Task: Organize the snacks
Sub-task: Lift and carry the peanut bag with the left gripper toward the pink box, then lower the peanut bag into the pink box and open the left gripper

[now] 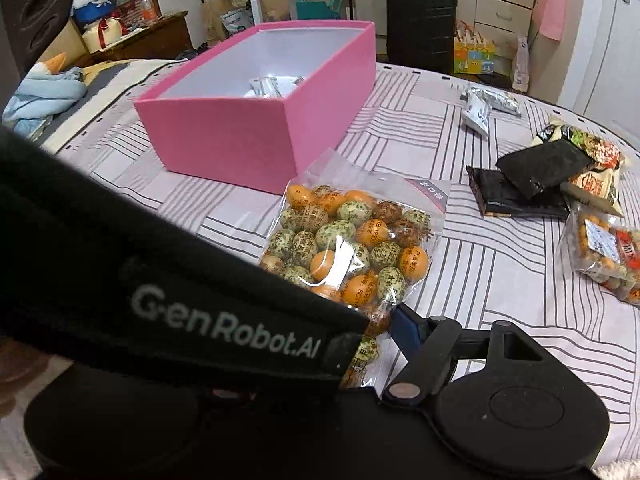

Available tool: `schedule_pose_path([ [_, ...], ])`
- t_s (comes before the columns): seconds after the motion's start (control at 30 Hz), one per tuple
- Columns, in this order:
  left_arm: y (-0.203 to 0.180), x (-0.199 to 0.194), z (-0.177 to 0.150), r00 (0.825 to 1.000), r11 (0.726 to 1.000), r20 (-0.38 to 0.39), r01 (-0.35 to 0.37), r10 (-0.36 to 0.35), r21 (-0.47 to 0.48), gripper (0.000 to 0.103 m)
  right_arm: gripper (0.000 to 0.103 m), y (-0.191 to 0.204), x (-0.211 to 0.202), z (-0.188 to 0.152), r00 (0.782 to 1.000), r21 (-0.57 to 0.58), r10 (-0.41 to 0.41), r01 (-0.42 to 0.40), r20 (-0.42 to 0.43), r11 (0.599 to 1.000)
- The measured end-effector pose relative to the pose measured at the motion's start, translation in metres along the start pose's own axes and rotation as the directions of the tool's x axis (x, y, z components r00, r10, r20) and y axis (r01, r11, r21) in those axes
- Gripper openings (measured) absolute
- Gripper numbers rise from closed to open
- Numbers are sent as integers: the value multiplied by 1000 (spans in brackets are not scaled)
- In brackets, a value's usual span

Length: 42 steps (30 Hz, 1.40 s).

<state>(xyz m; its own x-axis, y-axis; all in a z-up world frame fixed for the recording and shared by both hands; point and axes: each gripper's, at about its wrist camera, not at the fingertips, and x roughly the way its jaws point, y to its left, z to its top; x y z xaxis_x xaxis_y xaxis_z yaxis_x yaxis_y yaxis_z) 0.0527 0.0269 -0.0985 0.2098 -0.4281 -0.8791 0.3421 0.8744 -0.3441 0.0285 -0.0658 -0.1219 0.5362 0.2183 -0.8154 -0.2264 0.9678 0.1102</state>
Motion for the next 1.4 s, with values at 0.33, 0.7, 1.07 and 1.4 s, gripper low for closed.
schedule_pose_path([
  [0.33, -3, -55, 9, 991, 1000, 134, 22, -23, 9, 53, 79, 22, -45, 22, 994, -117, -14, 26, 105, 993],
  [0.7, 43, -116, 45, 937, 1000, 349, 23, -15, -19, 53, 78, 39, -37, 82, 957, -307, 70, 20, 280, 952],
  [1.07, 121, -93, 129, 906, 993, 407, -89, 114, -79, 53, 78, 48, 38, 155, 924, -214, 149, -75, 353, 974],
  [1.4, 170, -40, 163, 938, 985, 313, -110, 147, -132, 53, 78, 50, 117, 179, 969, -78, 144, -131, 199, 988],
])
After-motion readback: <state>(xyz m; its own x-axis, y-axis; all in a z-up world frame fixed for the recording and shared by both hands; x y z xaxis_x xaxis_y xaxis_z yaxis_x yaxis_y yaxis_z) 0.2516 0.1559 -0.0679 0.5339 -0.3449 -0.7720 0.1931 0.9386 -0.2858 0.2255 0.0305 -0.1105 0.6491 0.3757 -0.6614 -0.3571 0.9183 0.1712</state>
